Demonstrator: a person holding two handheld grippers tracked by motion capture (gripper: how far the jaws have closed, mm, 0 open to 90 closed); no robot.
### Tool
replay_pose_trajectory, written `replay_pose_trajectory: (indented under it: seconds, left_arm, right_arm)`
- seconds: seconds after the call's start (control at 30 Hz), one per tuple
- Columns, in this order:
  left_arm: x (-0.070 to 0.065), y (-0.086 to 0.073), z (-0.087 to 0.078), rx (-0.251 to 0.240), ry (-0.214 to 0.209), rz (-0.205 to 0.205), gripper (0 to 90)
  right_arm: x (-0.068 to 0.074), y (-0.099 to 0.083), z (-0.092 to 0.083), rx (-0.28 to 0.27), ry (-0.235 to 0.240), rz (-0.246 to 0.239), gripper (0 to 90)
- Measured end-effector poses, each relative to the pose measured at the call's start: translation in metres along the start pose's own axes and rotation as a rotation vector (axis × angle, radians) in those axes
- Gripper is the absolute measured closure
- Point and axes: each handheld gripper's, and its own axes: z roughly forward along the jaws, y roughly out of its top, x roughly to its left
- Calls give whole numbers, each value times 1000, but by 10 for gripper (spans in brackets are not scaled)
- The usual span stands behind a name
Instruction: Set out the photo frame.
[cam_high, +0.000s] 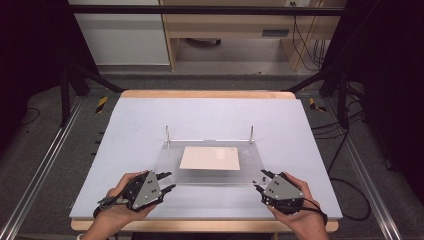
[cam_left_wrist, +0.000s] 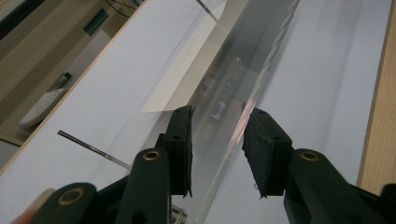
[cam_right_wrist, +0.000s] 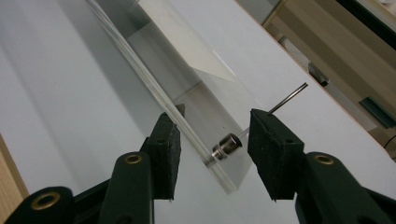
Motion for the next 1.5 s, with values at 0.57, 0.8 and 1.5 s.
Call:
replay_pose_trajectory:
  seconds: [0.57,0.8,1.5]
  left_arm:
    - [25,17,-7,-32,6,-55,659]
    - [42,28,-8,-35,-5,-68,674]
    - [96,53,-5,-50,-27,-107,650]
  right_arm:
    - [-23,30,-1,19,16,-7,628]
    - [-41,43,-1,37,47,21,634]
    - [-92,75,9,33,104,86,621]
